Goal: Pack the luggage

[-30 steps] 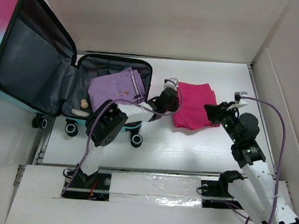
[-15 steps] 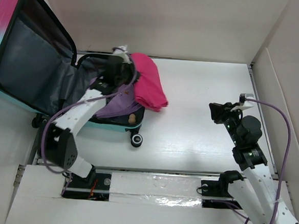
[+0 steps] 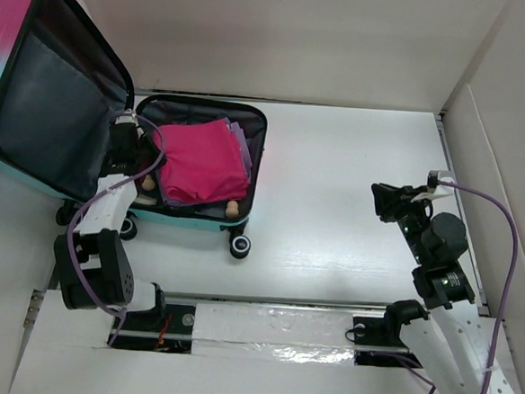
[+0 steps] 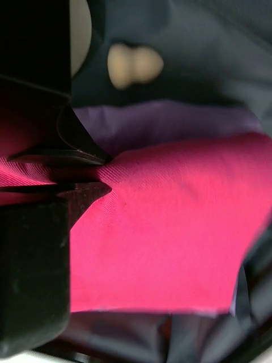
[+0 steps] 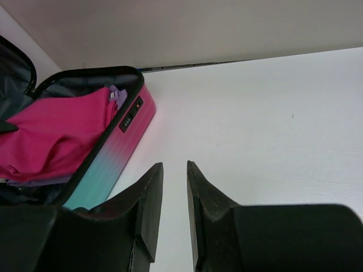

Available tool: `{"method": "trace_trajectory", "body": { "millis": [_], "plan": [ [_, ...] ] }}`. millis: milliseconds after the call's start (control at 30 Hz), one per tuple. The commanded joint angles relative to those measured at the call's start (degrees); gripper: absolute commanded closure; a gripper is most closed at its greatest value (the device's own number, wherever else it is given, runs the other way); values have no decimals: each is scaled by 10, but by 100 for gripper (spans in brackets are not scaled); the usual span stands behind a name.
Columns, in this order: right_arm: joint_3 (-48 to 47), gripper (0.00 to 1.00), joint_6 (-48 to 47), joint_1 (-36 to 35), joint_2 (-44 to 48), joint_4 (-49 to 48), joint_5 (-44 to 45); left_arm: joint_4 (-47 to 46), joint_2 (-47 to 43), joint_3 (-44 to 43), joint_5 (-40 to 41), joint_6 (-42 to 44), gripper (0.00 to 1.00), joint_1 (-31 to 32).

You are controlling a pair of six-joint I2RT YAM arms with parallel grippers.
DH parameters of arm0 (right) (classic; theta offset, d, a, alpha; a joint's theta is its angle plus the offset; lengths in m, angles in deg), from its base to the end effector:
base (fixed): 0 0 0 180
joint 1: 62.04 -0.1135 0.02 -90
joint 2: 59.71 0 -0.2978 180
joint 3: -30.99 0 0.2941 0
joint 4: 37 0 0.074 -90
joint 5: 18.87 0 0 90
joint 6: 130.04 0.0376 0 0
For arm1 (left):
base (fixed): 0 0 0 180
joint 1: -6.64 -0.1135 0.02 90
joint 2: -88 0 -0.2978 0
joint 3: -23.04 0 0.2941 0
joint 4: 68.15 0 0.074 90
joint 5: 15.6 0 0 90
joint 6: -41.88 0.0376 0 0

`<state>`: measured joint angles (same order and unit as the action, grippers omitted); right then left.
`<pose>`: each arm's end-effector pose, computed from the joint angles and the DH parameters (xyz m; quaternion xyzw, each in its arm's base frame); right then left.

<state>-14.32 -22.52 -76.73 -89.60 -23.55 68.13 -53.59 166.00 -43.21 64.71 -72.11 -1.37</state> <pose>0.1512 0.0417 0.3439 -0.0017 0.6949 0.2169 0.6857 0.3431 0.0419 0.2957 -0.1905 0.8259 -0.1441 0.5107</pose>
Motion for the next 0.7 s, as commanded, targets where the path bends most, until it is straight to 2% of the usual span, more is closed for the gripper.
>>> {"method": "trace_trajectory", "body": {
  "millis": [0, 100, 233, 267, 300, 333, 433, 500, 533, 600, 633, 667],
  "plan": [
    [1, 71, -11, -4, -3, 1, -7, -65, 25, -65, 30, 31, 100, -10],
    [1, 71, -13, -4, 0, 1, -9, -52, 69, -119, 41, 48, 100, -10],
    [3, 71, -14, -4, 4, -1, -11, -34, 104, -141, 92, 75, 99, -16],
    [3, 71, -14, -4, 3, -2, -13, -24, 109, -144, 120, 82, 91, -16],
    [4, 70, -14, -4, 2, -4, -18, -13, 114, -144, 131, 83, 79, -16],
    [5, 70, -14, -4, 0, -7, -22, -11, 112, -140, 137, 84, 54, -16],
    [4, 70, -15, -4, -13, -10, -45, -19, 82, -116, 171, 85, 30, -16],
    [1, 71, -16, -4, -22, -9, -54, -20, 43, -104, 195, 72, 30, -16],
    [0, 74, -18, -4, -24, -9, -67, -16, 28, -101, 201, 65, 30, -16],
    [1, 91, -23, -4, -26, -11, -82, -6, -26, -88, 208, 49, 31, -16],
    [1, 100, -24, -4, -30, -11, -95, -2, -47, -84, 211, 46, 36, -16],
    [1, 100, -27, -4, -31, -11, -99, 9, -69, -78, 233, 42, 40, -16]
  ]
}}
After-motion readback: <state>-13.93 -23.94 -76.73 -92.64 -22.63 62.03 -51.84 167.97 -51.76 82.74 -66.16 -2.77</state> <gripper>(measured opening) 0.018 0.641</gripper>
